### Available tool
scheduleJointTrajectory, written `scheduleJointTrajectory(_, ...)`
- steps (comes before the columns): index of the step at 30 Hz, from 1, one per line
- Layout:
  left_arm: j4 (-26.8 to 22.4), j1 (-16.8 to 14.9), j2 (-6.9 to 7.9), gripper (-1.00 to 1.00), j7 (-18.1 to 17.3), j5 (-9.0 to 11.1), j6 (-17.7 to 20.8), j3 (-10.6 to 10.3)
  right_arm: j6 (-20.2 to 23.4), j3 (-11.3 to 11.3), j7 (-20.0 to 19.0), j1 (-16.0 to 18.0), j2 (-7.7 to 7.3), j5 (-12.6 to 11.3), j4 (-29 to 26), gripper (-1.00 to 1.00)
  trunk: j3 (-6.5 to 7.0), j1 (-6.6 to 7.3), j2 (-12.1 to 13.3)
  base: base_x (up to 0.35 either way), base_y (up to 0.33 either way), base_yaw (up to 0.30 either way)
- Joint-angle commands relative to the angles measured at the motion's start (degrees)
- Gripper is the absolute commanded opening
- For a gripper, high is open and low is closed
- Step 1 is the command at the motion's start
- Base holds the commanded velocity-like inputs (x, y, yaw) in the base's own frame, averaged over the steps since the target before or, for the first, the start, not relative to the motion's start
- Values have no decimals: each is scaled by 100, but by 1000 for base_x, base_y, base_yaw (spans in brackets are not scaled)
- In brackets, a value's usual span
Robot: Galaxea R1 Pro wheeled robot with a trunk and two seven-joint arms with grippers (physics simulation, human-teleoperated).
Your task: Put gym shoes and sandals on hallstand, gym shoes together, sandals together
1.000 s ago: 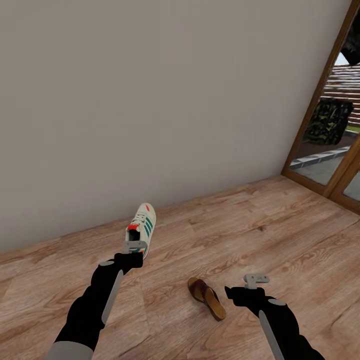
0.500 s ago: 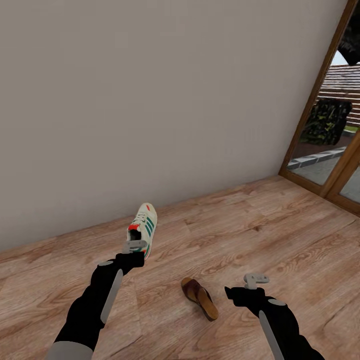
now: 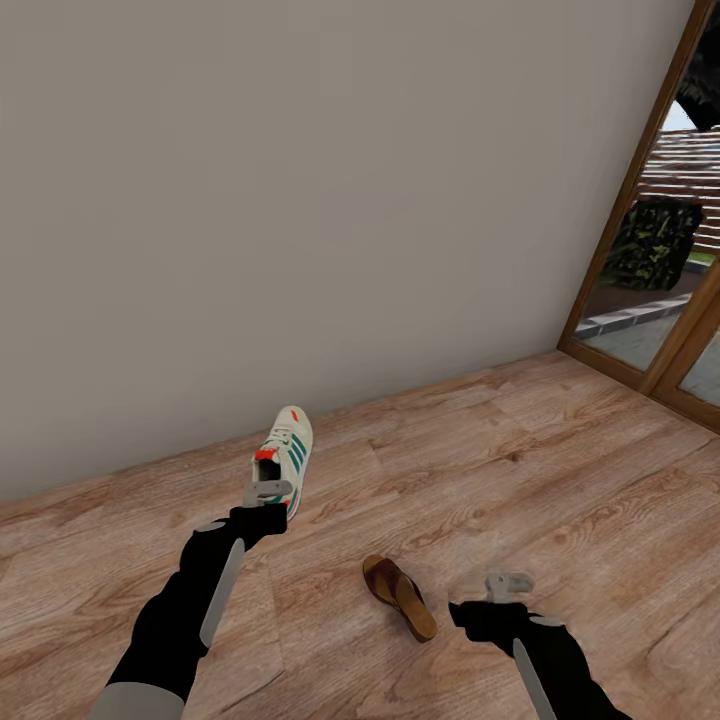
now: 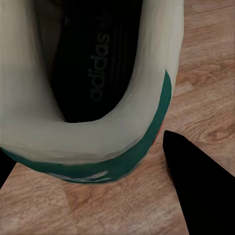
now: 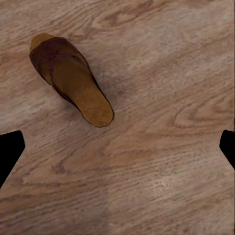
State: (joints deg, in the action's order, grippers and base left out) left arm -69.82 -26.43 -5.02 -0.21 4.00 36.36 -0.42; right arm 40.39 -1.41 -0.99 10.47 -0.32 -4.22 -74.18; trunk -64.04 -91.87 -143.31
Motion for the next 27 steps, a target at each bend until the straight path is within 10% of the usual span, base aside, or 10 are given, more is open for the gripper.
scheduleJointTrajectory(1, -8, -2, 1, -100, 4, 42, 29, 4, 2, -4, 13, 9, -5, -39, 149, 100, -5, 2, -2, 0, 0, 0)
scheduleJointTrajectory(27, -8, -2, 9, -100, 4, 49, 25, 7, -673, -17, 11, 52, -23, -26, 879, 100, -5, 2, -2, 32, 0, 0)
